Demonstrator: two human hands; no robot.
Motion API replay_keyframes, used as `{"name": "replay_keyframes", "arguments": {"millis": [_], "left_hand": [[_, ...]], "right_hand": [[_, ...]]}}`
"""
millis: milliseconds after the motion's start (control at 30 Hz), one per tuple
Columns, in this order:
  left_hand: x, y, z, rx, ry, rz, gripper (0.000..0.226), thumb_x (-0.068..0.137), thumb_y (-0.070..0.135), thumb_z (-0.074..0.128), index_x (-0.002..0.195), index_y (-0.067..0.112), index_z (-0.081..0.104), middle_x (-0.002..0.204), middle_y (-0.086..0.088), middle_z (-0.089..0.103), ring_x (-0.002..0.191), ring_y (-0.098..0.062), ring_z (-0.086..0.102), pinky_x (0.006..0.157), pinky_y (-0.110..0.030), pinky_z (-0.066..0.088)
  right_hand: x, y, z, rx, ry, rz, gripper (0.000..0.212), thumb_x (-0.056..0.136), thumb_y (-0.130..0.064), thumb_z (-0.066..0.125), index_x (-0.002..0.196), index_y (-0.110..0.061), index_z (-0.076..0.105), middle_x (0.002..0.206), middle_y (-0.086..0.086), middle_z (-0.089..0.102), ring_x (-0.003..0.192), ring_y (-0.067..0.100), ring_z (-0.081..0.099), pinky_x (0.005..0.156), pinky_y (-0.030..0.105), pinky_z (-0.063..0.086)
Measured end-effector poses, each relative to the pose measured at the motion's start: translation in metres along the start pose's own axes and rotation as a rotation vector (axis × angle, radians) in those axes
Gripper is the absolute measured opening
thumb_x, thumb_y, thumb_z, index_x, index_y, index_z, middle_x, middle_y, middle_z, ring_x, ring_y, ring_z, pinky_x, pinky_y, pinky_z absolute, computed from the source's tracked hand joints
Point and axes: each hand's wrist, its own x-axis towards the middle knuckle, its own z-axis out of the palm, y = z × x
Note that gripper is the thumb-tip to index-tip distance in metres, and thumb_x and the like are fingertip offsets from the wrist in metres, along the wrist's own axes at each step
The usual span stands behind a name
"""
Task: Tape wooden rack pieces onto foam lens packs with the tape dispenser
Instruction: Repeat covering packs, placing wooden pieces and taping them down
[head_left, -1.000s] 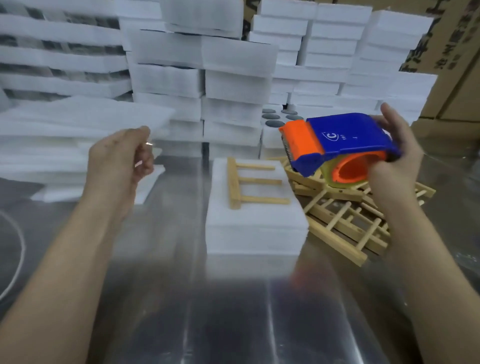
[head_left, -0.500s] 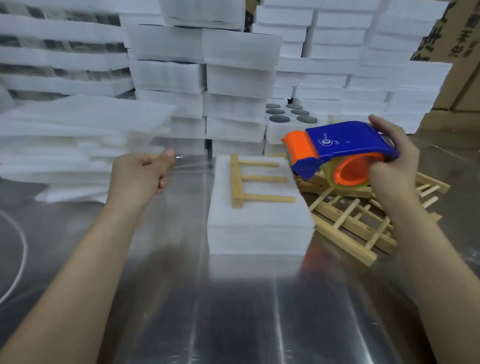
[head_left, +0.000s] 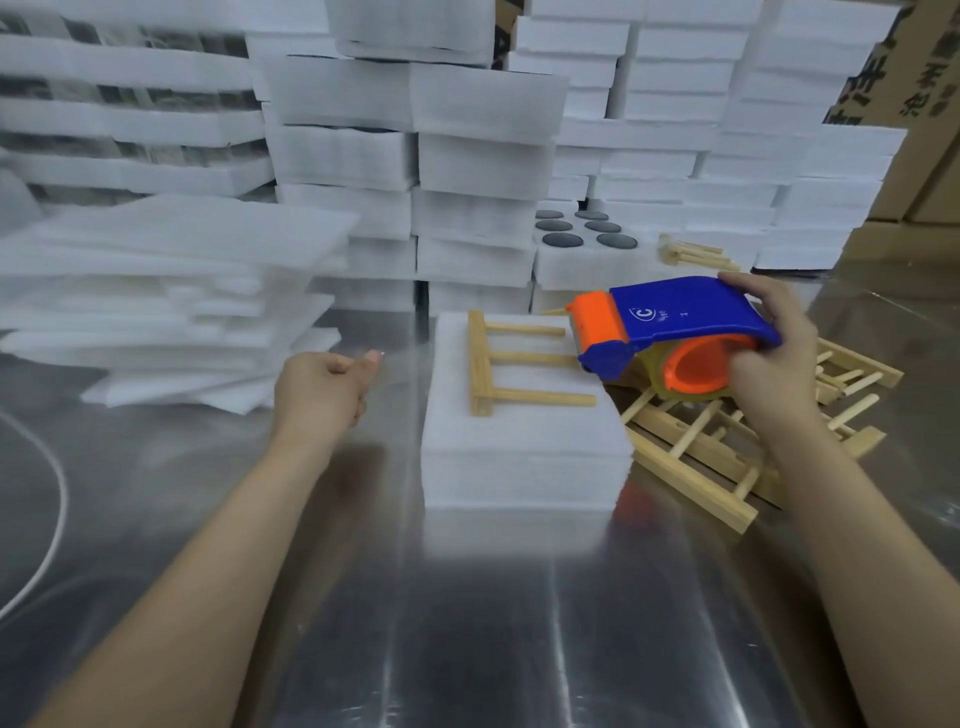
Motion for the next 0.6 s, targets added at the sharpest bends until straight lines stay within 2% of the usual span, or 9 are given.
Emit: {"name": "replay_keyframes", "arguments": {"millis": [67,167,233,267,367,433,500,567,600], "left_hand": [[-0.005,-0.003,0.005,0.119,-0.005,0.017,0.054,0.09,0.033,0.064,0.045,0.01,0.046,0.039,-0.002,0.044,0.044,-0.022,0.041,0.058,-0.029,0.037],[-0.015,-0.006,0.013,0.322,0.014,0.12,0.052,0.092,0.033,0.061,0.05,0.004,0.052,0.052,-0.016,0.053,0.054,-0.029,0.051,0.056,-0.033,0.034],[-0.021,-0.005,0.018,0.39,0.02,0.18,0.051,0.094,0.032,0.058,0.052,0.005,0.05,0.053,-0.016,0.054,0.055,-0.028,0.05,0.051,-0.034,0.028],[-0.024,-0.005,0.021,0.43,0.017,0.187,0.048,0.095,0.032,0.056,0.054,0.006,0.052,0.055,-0.013,0.056,0.056,-0.027,0.051,0.048,-0.033,0.026],[-0.031,-0.001,0.032,0.618,-0.025,0.197,0.029,0.094,0.022,0.051,0.071,0.009,0.062,0.072,-0.01,0.064,0.076,-0.032,0.061,0.051,-0.032,0.029],[-0.033,0.0,0.039,0.787,-0.049,0.237,0.016,0.091,0.016,0.048,0.099,0.014,0.062,0.094,-0.008,0.065,0.093,-0.032,0.062,0.06,-0.031,0.034],[-0.033,-0.001,0.041,0.914,-0.105,0.274,0.049,0.092,0.019,0.05,0.139,0.021,0.036,0.122,-0.005,0.05,0.103,-0.027,0.059,0.063,-0.032,0.037],[-0.033,-0.001,0.037,0.92,-0.155,0.29,0.074,0.093,0.026,0.052,0.152,0.026,0.007,0.134,-0.003,0.033,0.109,-0.024,0.054,0.065,-0.032,0.037],[-0.033,0.0,0.034,0.901,-0.176,0.284,0.077,0.093,0.029,0.052,0.153,0.027,0.004,0.137,-0.002,0.03,0.111,-0.024,0.053,0.067,-0.032,0.038]], "right_hand": [[-0.001,0.0,0.0,-0.006,-0.008,-0.004,0.063,0.082,0.015,0.057,0.122,-0.034,0.054,0.126,-0.009,0.052,0.118,0.008,0.051,0.074,0.003,0.044],[-0.004,-0.002,0.0,-0.014,-0.035,-0.017,0.067,0.082,0.015,0.057,0.118,-0.042,0.052,0.117,-0.025,0.05,0.119,0.004,0.05,0.078,0.004,0.044],[-0.006,-0.002,-0.001,-0.008,-0.044,-0.019,0.067,0.081,0.016,0.056,0.118,-0.04,0.053,0.115,-0.03,0.048,0.117,0.0,0.05,0.08,0.006,0.045],[-0.007,-0.001,-0.001,0.002,-0.042,-0.024,0.066,0.081,0.018,0.055,0.119,-0.036,0.053,0.116,-0.026,0.05,0.116,0.0,0.05,0.082,0.006,0.045],[-0.008,0.001,-0.001,0.015,-0.041,-0.021,0.061,0.08,0.019,0.054,0.121,-0.026,0.054,0.122,-0.01,0.051,0.117,0.006,0.052,0.082,0.006,0.044],[-0.008,0.001,-0.001,0.017,-0.043,-0.014,0.06,0.081,0.018,0.054,0.121,-0.026,0.054,0.124,-0.009,0.051,0.119,0.01,0.052,0.081,0.005,0.044],[-0.008,0.001,-0.001,0.022,-0.044,-0.007,0.06,0.082,0.017,0.055,0.12,-0.029,0.053,0.124,-0.01,0.051,0.119,0.01,0.052,0.079,0.004,0.045],[-0.008,0.001,-0.001,0.022,-0.046,-0.008,0.061,0.082,0.016,0.056,0.12,-0.032,0.052,0.123,-0.013,0.05,0.119,0.008,0.052,0.079,0.004,0.045],[-0.008,0.002,-0.001,0.019,-0.048,-0.01,0.061,0.083,0.015,0.057,0.12,-0.033,0.052,0.123,-0.014,0.05,0.119,0.007,0.052,0.079,0.005,0.045]]}}
